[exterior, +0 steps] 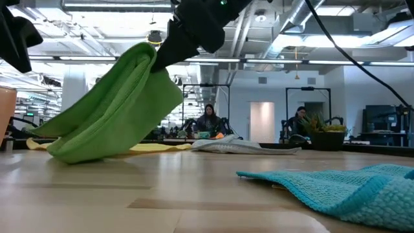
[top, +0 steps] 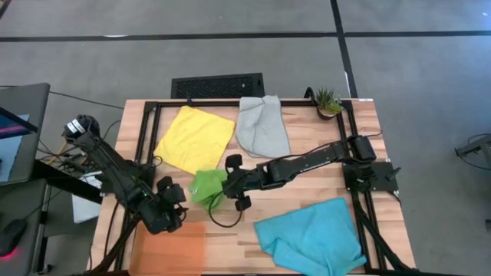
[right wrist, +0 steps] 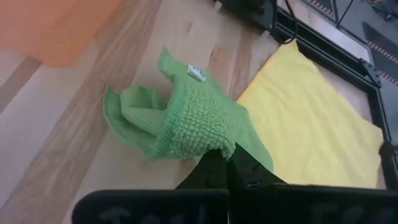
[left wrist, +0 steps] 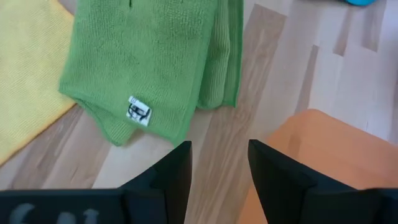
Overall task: Fold microfiber towels
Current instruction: Put the folded green towel into the orange bin
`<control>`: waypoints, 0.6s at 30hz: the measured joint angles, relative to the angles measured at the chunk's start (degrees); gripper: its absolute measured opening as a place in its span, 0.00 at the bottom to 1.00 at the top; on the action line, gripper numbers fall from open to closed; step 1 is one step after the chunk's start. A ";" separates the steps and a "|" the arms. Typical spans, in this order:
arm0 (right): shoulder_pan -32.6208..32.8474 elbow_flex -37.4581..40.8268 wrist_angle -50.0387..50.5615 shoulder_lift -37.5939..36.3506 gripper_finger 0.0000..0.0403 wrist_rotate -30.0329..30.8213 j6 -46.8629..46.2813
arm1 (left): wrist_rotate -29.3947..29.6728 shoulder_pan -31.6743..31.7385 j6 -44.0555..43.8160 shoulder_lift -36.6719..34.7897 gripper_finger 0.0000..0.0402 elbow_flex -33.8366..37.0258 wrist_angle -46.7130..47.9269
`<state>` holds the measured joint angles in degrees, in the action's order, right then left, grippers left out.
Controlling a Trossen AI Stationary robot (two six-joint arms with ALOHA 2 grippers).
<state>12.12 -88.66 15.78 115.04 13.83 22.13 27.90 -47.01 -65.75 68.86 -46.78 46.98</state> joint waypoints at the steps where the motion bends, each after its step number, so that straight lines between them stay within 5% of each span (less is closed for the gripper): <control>1: 0.00 0.00 -0.16 0.00 0.00 0.74 0.54 | 0.00 -0.15 -0.06 0.00 0.37 0.00 0.02; 12: 0.00 -6.05 0.59 -0.02 0.00 2.82 3.90 | 2.44 -1.60 -2.48 -0.72 0.37 0.00 0.11; 18: 0.00 -7.61 2.24 -0.02 0.00 2.81 4.98 | 8.85 -2.29 -2.73 -1.60 0.37 0.01 0.09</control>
<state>12.12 -96.27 18.02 115.02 16.64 27.11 36.75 -49.30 -68.48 67.26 -46.77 47.07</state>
